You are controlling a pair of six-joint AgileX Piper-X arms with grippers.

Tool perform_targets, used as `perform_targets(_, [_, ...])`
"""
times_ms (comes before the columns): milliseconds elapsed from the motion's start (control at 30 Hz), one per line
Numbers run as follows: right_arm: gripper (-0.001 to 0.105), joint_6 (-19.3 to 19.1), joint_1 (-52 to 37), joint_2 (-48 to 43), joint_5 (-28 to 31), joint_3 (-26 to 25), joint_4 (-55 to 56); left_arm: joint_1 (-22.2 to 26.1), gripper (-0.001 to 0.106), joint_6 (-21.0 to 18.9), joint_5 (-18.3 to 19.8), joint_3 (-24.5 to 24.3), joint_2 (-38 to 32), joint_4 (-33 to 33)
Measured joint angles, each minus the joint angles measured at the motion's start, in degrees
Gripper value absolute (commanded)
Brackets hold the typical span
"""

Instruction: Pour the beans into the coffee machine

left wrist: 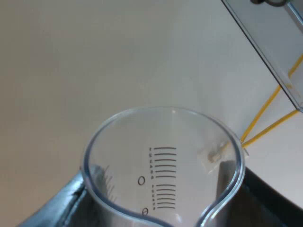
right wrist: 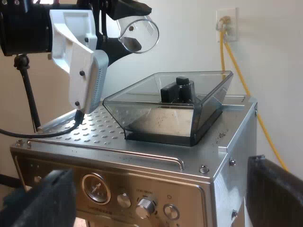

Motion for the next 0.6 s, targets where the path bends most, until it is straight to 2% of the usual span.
perform_targets(600, [0.079,0.0,0.0,0.0,0.0,0.0,0.0,0.0,0.026,0.42,0.0,0.0,-0.49,0.69])
